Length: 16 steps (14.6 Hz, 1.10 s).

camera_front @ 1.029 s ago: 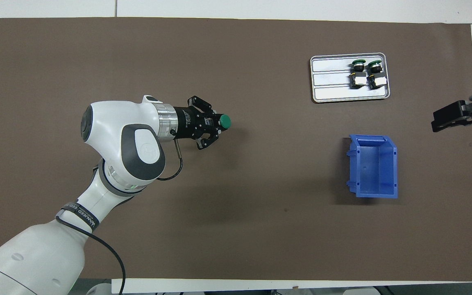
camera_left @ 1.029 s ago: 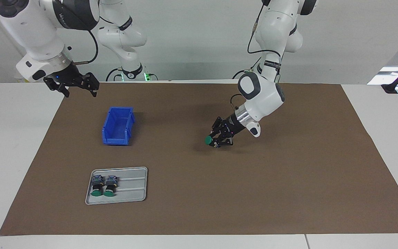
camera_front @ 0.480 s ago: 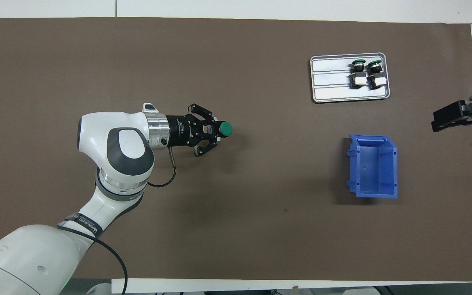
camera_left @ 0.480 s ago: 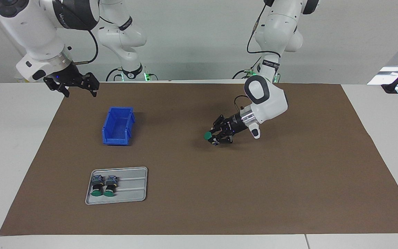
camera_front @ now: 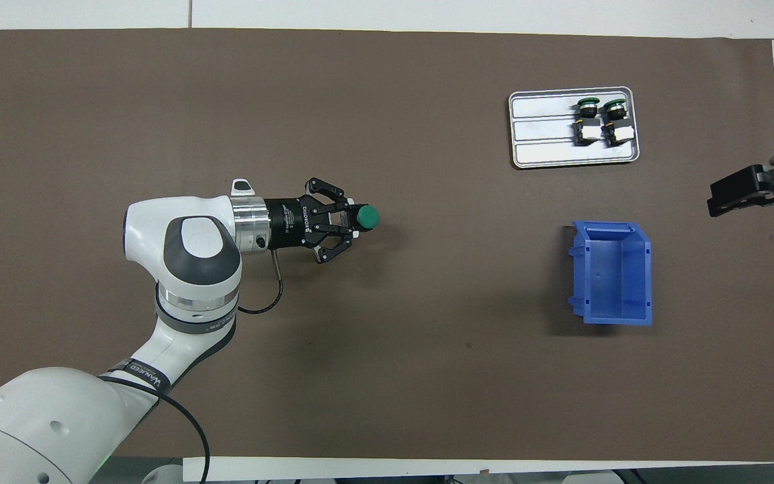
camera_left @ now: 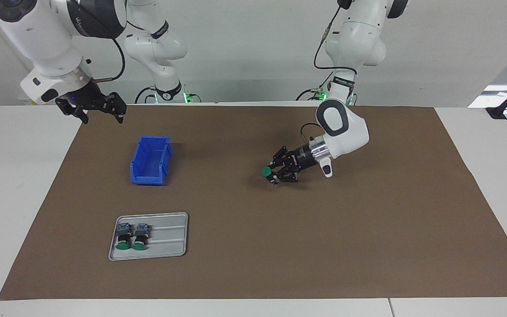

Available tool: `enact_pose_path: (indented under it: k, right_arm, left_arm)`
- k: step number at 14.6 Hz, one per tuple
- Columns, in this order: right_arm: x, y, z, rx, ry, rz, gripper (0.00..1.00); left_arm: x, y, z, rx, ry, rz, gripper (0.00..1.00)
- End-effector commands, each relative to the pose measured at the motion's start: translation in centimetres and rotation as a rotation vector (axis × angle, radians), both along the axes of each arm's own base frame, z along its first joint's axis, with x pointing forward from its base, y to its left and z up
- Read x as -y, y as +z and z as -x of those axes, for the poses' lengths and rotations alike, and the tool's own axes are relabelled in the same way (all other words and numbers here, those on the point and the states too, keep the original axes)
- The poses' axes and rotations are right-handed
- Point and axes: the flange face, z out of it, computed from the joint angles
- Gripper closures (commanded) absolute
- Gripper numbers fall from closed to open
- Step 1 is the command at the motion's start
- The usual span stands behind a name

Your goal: Place and press button with both arms

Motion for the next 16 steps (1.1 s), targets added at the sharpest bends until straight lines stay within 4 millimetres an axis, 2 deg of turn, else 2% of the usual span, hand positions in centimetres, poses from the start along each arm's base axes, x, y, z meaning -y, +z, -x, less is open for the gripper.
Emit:
enact_pose_path:
  k: [1,4,7,8,9,16]
  right_arm:
    - [0.1,0.0,0.8,-0.002,0.011,-0.026,0.0]
    - [0.1,0.0,0.8,-0.002,0.011,-0.026,0.0]
    - [0.1,0.0,0.8,-0.002,0.011,-0.026,0.0]
    - [0.1,0.0,0.8,-0.002,0.011,-0.026,0.0]
    - [0.1,0.0,0.8,-0.002,0.011,-0.026,0.0]
    - [0.1,0.0,0.8,-0.002,0.011,-0.026,0.0]
  left_arm:
    - [-1.0,-0.7,1.1,-0.015,0.01,0.052,0.9]
    - [-2.1,-2.0,1.8,0.005,0.001,0.092,0.92]
    - [-3.7,-3.4,2.6,0.038,0.066,0.157,0.92]
    - [-3.7,-3.3,2.6,0.044,0.063,0.175,0.92]
    - [-4.5,-3.4,2.2,0.044,0.08,0.177,0.92]
    - [-4.4,-4.8,2.4,0.063,0.082,0.188,0.92]
